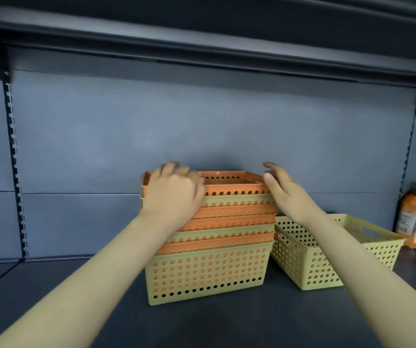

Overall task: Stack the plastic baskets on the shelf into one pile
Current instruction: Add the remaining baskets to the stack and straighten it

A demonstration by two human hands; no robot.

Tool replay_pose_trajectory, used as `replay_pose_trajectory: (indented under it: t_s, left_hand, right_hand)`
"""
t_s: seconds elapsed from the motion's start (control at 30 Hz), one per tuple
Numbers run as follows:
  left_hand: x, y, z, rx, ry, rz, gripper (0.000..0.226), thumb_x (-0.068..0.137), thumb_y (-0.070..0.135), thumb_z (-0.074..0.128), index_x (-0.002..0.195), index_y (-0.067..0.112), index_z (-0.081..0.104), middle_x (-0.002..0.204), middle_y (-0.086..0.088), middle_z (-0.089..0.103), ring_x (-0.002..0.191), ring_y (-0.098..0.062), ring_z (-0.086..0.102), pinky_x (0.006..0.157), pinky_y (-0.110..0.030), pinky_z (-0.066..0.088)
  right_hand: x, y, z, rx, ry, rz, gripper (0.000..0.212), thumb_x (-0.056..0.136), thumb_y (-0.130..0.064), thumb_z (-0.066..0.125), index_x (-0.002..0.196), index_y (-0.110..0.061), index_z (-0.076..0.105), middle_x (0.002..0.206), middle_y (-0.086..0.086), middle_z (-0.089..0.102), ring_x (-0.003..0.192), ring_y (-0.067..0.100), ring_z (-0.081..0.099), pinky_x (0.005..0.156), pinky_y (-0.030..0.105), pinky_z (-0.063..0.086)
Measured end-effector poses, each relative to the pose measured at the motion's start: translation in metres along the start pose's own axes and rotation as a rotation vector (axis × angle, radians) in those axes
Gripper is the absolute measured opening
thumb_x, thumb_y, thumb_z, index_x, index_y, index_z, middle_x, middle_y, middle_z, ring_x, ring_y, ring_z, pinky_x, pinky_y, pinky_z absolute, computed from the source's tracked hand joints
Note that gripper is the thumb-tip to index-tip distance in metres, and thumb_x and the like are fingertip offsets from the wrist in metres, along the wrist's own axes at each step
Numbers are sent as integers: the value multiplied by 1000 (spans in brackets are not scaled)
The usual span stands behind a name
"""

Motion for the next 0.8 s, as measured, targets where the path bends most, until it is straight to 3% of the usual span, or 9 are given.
replay_pose_trajectory:
  t_s: [0.07,0.13,0.23,0.33,0.53,0.6,0.7,0.77,0.8]
  left_hand:
    - [8,34,5,-50,-51,45,49,97,44,29,117,20,66,117,-2,70,115,-27,59,97,-40,40]
    - [14,64,16,-15,-30,78,45,97,47,33,121,23,63,117,2,70,109,-24,63,94,-40,40]
    - [22,89,27,0,36,27,35,96,44,42,105,24,69,96,4,75,85,-20,69,83,-37,41]
    - [28,105,31,-8,84,-1,25,92,38,55,89,22,74,78,1,75,66,-24,70,73,-35,45]
    - [35,132,30,-9,115,11,24,92,39,57,92,24,76,73,-1,75,64,-27,70,58,-27,32]
    - [36,138,31,-12,133,12,24,92,40,58,92,24,77,70,-1,74,62,-28,69,56,-26,30]
    - [36,140,33,-16,120,12,29,94,44,53,92,27,75,68,0,72,63,-28,69,54,-25,33]
    - [36,138,33,-13,102,7,33,95,47,49,91,27,75,67,1,71,63,-28,68,53,-25,36]
    - [36,138,32,-11,97,5,34,96,47,48,91,26,74,67,1,71,64,-27,68,53,-25,37]
  right_hand:
    - [-13,23,-17,62,-22,84,53,98,-51,32,145,-28,31,142,4,48,132,20,42,101,29,30]
    - [-31,53,-38,30,-102,198,55,97,-53,31,143,-25,37,144,4,48,134,20,41,99,24,26]
    - [-62,94,-70,-86,-303,296,83,80,-79,22,136,-25,51,138,-2,57,131,17,46,103,27,30]
    - [-88,128,-91,-269,-444,320,92,71,-86,20,134,-29,54,134,0,61,129,20,50,106,36,36]
    - [-99,172,-108,-382,-406,252,109,61,-95,27,128,-17,62,135,1,61,129,18,52,114,45,30]
    - [-96,185,-109,-317,-402,234,106,54,-99,29,114,-21,70,119,-2,71,115,15,62,109,47,38]
    - [-94,199,-108,-201,-345,212,72,59,-91,45,77,-27,73,75,-7,76,72,1,68,82,37,52]
    - [-94,200,-107,-176,-249,196,71,61,-86,47,69,-20,72,64,-6,73,56,-2,61,68,31,48]
    - [-94,199,-106,-193,-190,178,72,62,-85,46,67,-18,70,60,-7,71,55,0,59,70,32,46]
Point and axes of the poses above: each hand's wrist, its own x-axis towards the middle knuckle, its own z-axis out of the palm, y = z × x, the point moved 1 cm from there along x, towards the middle knuckle
